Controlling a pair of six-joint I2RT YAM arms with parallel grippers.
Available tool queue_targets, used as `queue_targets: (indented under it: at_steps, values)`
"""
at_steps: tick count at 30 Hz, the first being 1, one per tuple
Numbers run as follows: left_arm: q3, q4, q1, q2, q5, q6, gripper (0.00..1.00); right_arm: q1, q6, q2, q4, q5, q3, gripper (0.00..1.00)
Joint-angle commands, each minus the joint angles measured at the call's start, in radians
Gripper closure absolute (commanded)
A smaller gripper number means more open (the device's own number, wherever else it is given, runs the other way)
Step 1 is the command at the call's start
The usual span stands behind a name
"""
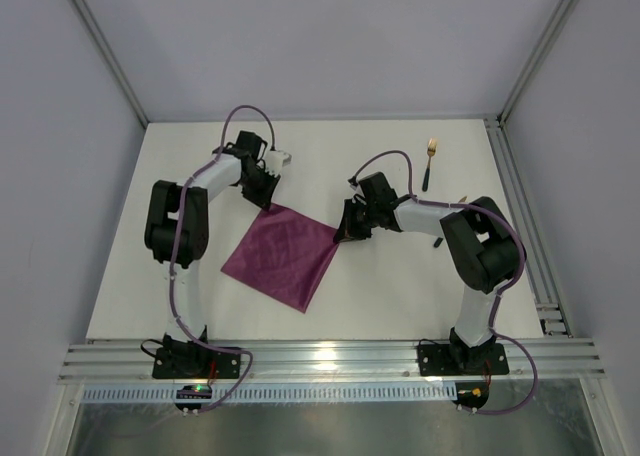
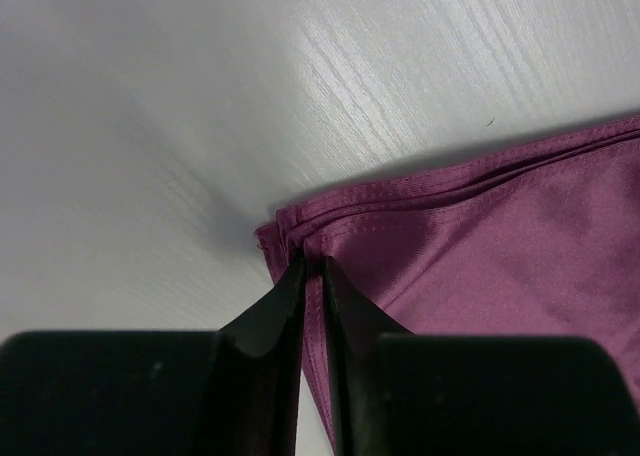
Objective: Fold the napkin into a case and place the utensils inside
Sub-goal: Fold the top corner of the square-folded napkin at the center of the board.
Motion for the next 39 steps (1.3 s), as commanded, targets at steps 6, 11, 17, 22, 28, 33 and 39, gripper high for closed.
queue_targets:
  at_steps: [6,11,17,22,28,33,39]
  values:
    - [-0.061,0.071,0.002,-0.090,0.018,-0.011,1.00,-0.003,-0.006,-0.016,0.017,0.012,0.008,0.96]
    - [-0.089,0.083,0.002,-0.125,0.038,-0.006,1.00,-0.005,-0.005,-0.016,0.019,0.012,0.007,0.96]
    - [-0.130,0.092,0.002,-0.185,0.079,-0.006,1.00,-0.005,-0.001,-0.016,0.022,0.012,0.004,0.96]
    - [-0.159,0.077,0.002,-0.218,0.124,-0.004,1.00,-0.005,0.003,-0.014,0.027,0.012,0.004,0.96]
    - [-0.221,0.057,0.000,-0.264,0.179,0.012,1.00,-0.005,0.003,-0.026,0.025,0.012,0.004,0.96]
    - [-0.264,0.026,-0.019,-0.332,0.208,0.020,1.00,-0.003,0.008,-0.029,0.025,0.009,0.002,0.96]
    - [-0.327,-0.013,-0.075,-0.408,0.220,0.048,1.00,-0.005,0.012,-0.037,0.027,0.001,0.001,0.96]
